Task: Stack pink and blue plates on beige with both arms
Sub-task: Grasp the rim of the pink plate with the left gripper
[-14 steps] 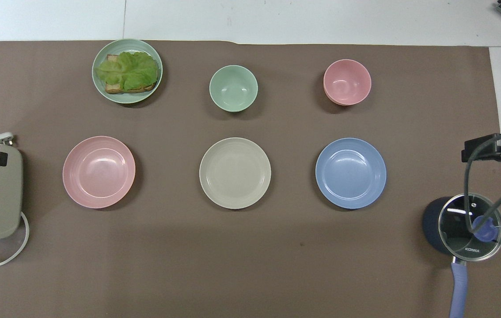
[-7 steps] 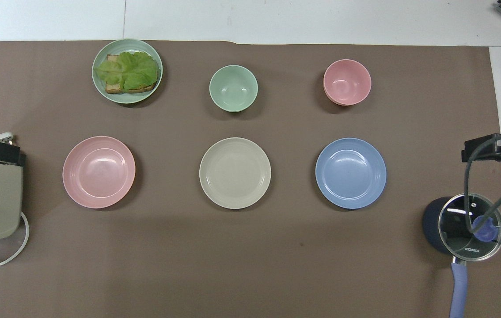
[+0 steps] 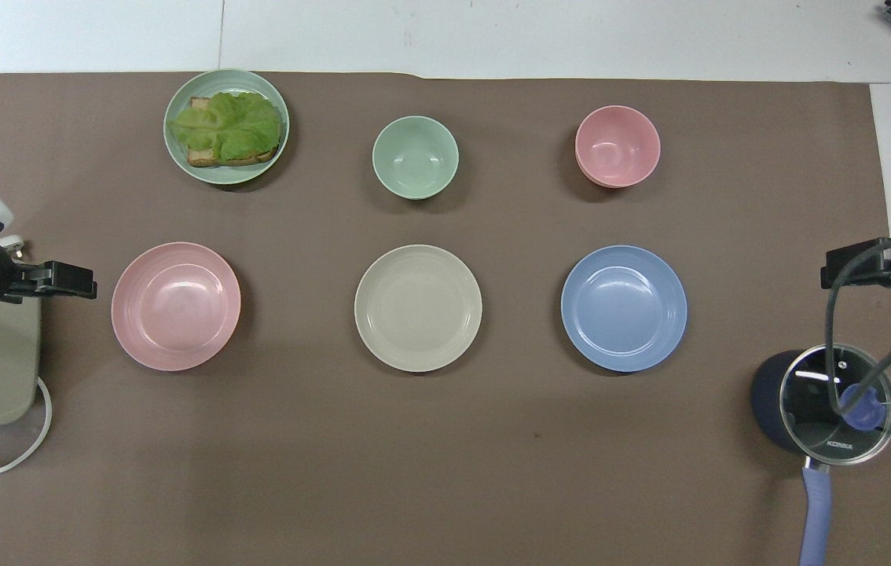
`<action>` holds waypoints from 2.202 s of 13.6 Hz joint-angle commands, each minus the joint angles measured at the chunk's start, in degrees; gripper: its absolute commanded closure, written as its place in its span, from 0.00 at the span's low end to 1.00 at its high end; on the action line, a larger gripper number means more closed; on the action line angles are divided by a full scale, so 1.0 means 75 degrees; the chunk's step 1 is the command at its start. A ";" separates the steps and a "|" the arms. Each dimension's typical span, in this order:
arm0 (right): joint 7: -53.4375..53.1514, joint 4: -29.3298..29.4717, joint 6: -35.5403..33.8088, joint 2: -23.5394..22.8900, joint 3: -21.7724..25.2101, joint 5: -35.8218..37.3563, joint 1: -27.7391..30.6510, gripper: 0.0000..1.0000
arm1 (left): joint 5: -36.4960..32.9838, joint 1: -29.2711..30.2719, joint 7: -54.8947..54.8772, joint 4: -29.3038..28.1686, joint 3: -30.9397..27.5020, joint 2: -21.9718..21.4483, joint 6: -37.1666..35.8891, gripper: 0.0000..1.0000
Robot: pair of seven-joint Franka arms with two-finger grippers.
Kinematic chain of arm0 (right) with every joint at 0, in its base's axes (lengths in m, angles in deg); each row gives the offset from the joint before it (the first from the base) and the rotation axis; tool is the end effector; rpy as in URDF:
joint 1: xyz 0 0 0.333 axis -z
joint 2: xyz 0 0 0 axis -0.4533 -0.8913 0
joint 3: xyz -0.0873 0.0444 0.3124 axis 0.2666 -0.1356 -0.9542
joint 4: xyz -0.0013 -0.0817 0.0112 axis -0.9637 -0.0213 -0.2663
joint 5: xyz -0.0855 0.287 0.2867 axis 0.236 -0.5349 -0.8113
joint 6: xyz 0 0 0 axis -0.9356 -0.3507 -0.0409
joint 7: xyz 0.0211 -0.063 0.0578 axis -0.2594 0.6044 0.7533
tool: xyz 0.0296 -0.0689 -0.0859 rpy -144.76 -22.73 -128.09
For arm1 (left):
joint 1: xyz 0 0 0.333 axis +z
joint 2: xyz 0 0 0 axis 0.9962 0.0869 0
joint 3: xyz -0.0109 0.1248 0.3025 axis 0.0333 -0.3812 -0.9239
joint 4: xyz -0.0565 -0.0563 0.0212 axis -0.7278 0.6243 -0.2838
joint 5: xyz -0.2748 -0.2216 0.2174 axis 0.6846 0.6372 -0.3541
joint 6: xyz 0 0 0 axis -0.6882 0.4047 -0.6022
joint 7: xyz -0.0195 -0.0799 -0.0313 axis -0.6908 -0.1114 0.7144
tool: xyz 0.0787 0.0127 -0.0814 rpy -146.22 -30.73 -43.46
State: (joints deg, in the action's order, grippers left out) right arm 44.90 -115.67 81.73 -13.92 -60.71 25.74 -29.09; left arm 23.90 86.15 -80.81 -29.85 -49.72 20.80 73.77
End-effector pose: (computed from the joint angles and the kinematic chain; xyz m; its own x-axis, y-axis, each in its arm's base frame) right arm 0.5519 -0.0065 0.6492 0.9950 -0.0996 -0.0053 -0.0992 -0.9941 0.0448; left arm 0.5656 0.0278 0.4714 0.9998 0.0039 -0.0174 0.0044 -0.9997 0.0258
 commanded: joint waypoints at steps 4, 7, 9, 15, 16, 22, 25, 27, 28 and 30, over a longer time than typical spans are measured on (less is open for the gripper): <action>0.0131 -0.0038 0.0025 0.0097 0.0003 -0.0132 0.0062 0.00 | -0.0057 0.0129 0.0004 -0.0599 0.0048 0.0953 0.1145 0.00; 0.0131 -0.0038 0.0025 0.0097 0.0003 -0.0132 0.0074 0.00 | -0.0057 0.0211 0.0039 -0.1032 0.0059 0.1105 0.1590 0.00; 0.0131 -0.0038 0.0025 0.0097 0.0003 -0.0132 0.0074 0.00 | -0.0045 0.0211 0.0144 -0.1384 0.0059 0.1130 0.2057 0.00; 0.0131 -0.0038 0.0025 0.0097 0.0003 -0.0132 0.0062 0.00 | -0.0045 0.0375 0.0344 -0.1760 0.0059 0.1153 0.2341 0.00; 0.0131 -0.0038 0.0025 0.0097 0.0003 -0.0132 0.0062 0.00 | -0.0045 0.0375 0.0356 -0.1772 0.0059 0.1141 0.2318 0.00; 0.0131 -0.0038 0.0025 0.0097 0.0003 -0.0132 0.0074 0.00 | -0.0045 0.0364 0.0907 -0.1784 0.0059 0.1141 0.2248 0.98; 0.0131 -0.0038 0.0025 0.0097 0.0003 -0.0132 0.0062 0.00 | -0.0045 0.0375 0.0907 -0.1726 0.0059 0.1141 0.2073 1.00; 0.0131 -0.0038 0.0025 0.0097 0.0003 -0.0132 0.0062 0.00 | 0.0001 0.0387 0.0883 -0.1527 0.0059 0.1130 0.1710 1.00; 0.0131 -0.0038 0.0025 0.0097 0.0003 -0.0132 0.0074 0.00 | 0.0025 0.0376 0.0872 -0.1399 0.0059 0.1071 0.1442 1.00; 0.0131 -0.0038 0.0025 0.0097 0.0003 -0.0132 0.0074 0.00 | 0.0141 0.0364 0.0872 -0.0733 0.0059 0.1059 0.0472 1.00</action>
State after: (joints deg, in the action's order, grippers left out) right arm 44.90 -115.67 81.73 -13.92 -60.71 25.74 -29.09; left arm 24.35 88.47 -74.69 -39.09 -49.48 29.06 83.40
